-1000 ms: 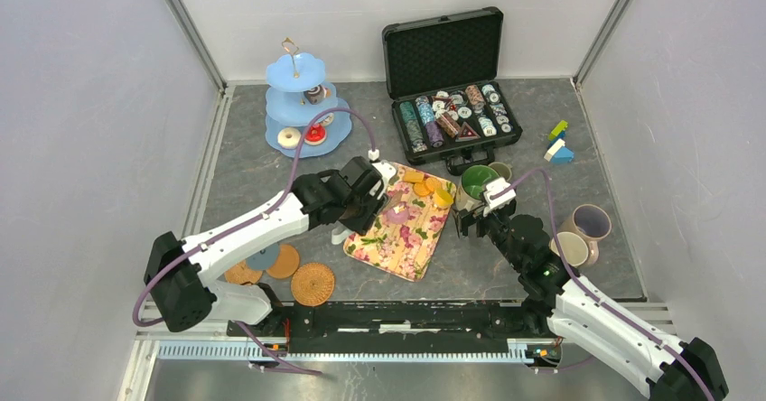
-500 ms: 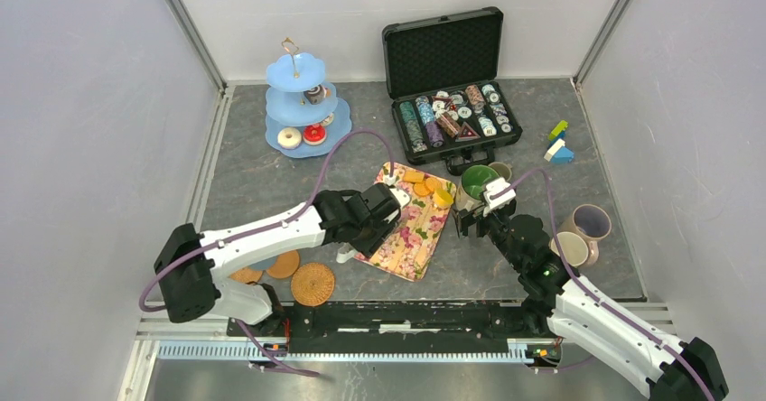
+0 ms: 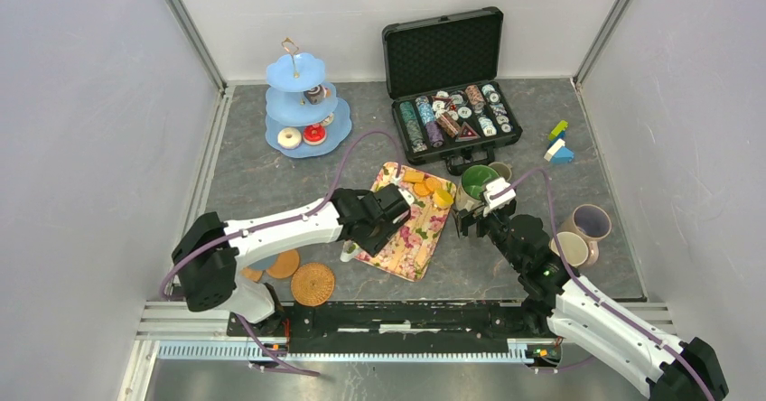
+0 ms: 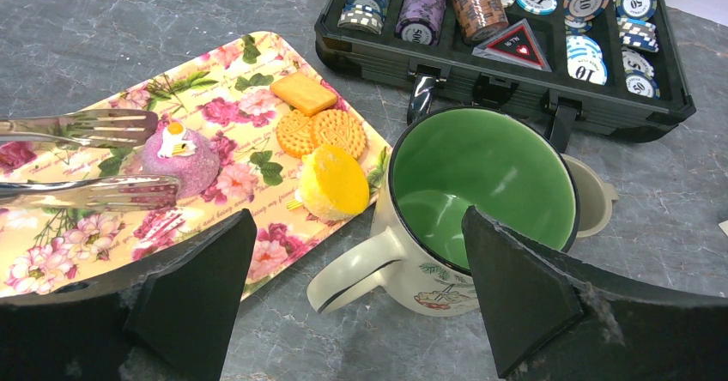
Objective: Serve the afternoon tea
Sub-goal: Pick up the desert from the tray.
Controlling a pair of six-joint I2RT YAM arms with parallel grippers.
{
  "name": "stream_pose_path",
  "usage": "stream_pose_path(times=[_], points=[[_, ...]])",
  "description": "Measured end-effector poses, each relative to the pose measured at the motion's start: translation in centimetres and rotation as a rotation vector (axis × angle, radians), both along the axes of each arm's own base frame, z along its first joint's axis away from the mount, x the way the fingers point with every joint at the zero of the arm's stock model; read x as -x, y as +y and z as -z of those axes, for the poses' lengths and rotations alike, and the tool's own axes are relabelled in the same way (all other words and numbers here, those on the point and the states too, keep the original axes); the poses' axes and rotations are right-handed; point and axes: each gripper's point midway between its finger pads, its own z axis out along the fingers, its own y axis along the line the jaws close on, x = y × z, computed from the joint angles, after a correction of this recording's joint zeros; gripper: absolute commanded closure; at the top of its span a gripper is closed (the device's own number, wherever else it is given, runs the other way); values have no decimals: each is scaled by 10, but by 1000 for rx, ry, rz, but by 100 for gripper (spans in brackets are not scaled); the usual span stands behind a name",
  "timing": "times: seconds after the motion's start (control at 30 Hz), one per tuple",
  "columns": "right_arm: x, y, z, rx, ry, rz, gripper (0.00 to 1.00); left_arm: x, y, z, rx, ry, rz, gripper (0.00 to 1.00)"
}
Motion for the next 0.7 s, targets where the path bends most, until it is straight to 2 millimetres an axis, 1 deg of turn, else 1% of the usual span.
stream_pose_path(times=[0.17,0.33,0.53,0.7], points=[[0,0,0,0,0,0,2,-11,-11,1,-1,-21,-7,37],[0,0,0,0,0,0,2,-17,-15,8,-33,-23,-12,37],[0,0,0,0,0,0,2,-18,-16,10,-43,-21,-14,47],[0,0,0,0,0,0,2,-18,-16,10,-43,-21,-14,51]])
